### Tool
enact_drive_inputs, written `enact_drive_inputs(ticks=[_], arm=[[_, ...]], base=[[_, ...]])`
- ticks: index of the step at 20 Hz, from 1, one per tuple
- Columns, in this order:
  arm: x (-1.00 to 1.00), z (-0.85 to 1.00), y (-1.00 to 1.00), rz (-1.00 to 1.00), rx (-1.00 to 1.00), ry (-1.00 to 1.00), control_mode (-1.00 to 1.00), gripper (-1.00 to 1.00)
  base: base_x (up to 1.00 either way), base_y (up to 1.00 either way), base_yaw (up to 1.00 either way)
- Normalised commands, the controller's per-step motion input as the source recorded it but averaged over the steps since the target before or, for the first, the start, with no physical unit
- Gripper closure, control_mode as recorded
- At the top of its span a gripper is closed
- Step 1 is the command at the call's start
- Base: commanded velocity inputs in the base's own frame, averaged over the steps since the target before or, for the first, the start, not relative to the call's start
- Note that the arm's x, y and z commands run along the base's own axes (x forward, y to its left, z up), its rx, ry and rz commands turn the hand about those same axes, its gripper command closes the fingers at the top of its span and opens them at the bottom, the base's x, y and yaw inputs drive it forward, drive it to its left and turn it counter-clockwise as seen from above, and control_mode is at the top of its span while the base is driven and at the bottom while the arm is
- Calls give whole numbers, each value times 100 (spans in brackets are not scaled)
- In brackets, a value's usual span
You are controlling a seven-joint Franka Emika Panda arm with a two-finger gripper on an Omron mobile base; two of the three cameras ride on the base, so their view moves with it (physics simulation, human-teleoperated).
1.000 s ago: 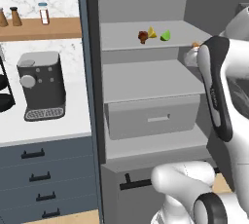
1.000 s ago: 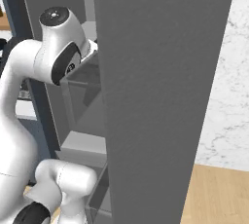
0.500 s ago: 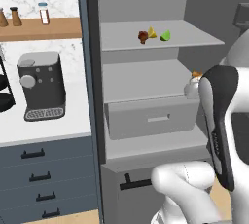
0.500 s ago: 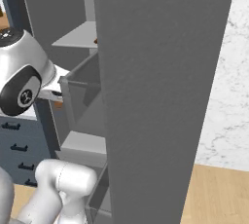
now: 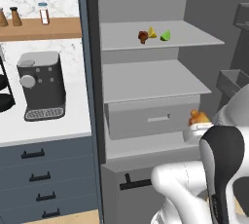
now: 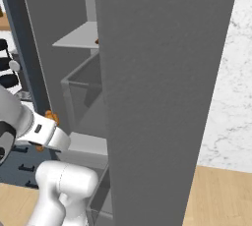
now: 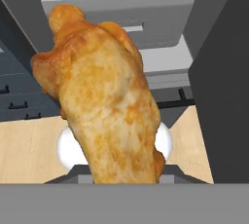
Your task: Place one lemon wedge and one chicken drumstick in each tupperware on the nearby counter, to pack two identical lunches.
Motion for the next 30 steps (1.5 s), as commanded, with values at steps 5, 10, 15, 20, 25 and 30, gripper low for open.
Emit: enact_drive_inputs(ticks=[5, 10, 15, 20, 25, 30], arm=[[0, 0, 0, 0, 0, 0, -100, 100], [-2, -2, 5, 0, 0, 0, -100, 100], [-28, -10, 48, 0, 0, -3, 100, 100], [0, 0, 0, 0, 0, 0, 100, 100], [0, 0, 0, 0, 0, 0, 100, 100], [0, 0, 0, 0, 0, 0, 100, 100]], base=[[0, 0, 0], [0, 0, 0], [-11, 20, 0], [-34, 100, 3], [-8, 100, 4], [26, 100, 7]])
